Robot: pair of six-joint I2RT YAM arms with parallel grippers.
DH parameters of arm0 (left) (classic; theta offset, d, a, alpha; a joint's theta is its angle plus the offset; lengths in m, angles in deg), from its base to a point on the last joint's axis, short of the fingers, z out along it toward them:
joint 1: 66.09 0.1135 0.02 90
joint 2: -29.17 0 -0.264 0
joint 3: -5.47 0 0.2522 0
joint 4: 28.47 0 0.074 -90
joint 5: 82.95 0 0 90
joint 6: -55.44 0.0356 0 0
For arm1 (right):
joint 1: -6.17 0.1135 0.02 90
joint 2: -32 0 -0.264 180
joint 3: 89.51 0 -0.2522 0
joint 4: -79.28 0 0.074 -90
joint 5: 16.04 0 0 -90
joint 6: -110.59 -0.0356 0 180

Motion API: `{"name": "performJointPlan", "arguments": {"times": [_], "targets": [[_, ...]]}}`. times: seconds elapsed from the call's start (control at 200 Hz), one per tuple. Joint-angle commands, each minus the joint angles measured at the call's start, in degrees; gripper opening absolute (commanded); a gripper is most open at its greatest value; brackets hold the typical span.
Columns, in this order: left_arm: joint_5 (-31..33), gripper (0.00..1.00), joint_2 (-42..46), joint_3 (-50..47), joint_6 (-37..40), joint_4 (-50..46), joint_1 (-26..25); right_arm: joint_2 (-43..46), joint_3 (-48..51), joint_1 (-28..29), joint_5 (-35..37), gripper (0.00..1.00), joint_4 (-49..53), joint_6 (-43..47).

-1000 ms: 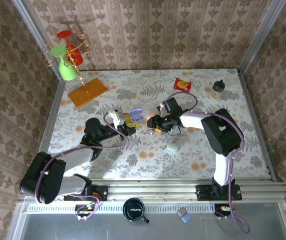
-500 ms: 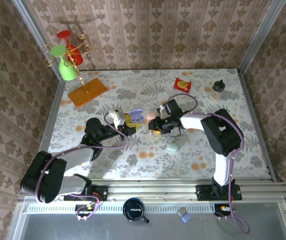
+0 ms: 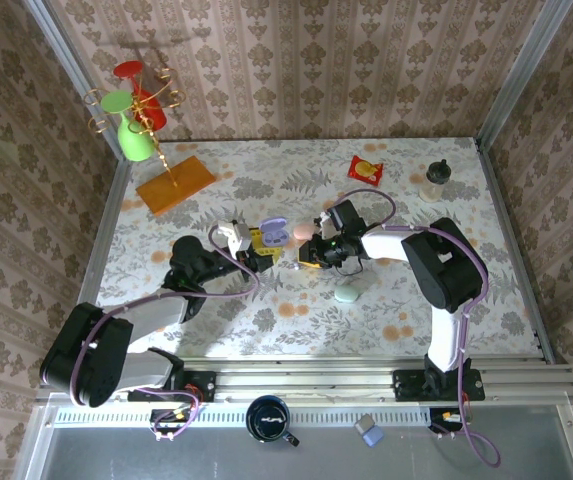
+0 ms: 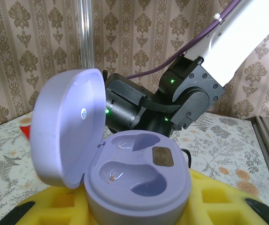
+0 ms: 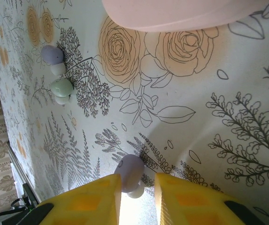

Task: Insert the wireless bluetooth earbuds into the charging case

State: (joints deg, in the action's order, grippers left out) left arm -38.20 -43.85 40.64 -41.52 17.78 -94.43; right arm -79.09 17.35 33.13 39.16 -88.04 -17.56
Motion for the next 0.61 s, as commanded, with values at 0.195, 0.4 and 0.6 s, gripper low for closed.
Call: {"name": "performJointPlan", "arguments": {"times": [0.195, 0.4, 0.6], "targets": [[-1.5, 0.28, 1.2, 1.4, -0.3, 1.0, -0.4, -0.1, 0.5, 0.5, -0.8, 0.3, -0.1, -0.6], [3.7, 0.26, 1.3, 0.2, -0.1, 0.4, 1.2, 4.8, -0.3, 2.3, 7.1, 0.35, 5.2, 2.2], [8.0, 0.25, 0.2, -1.7, -4.5, 5.0, 8.6, 5.9, -4.3, 7.2, 21.3, 0.43, 13.2, 4.9]]}}
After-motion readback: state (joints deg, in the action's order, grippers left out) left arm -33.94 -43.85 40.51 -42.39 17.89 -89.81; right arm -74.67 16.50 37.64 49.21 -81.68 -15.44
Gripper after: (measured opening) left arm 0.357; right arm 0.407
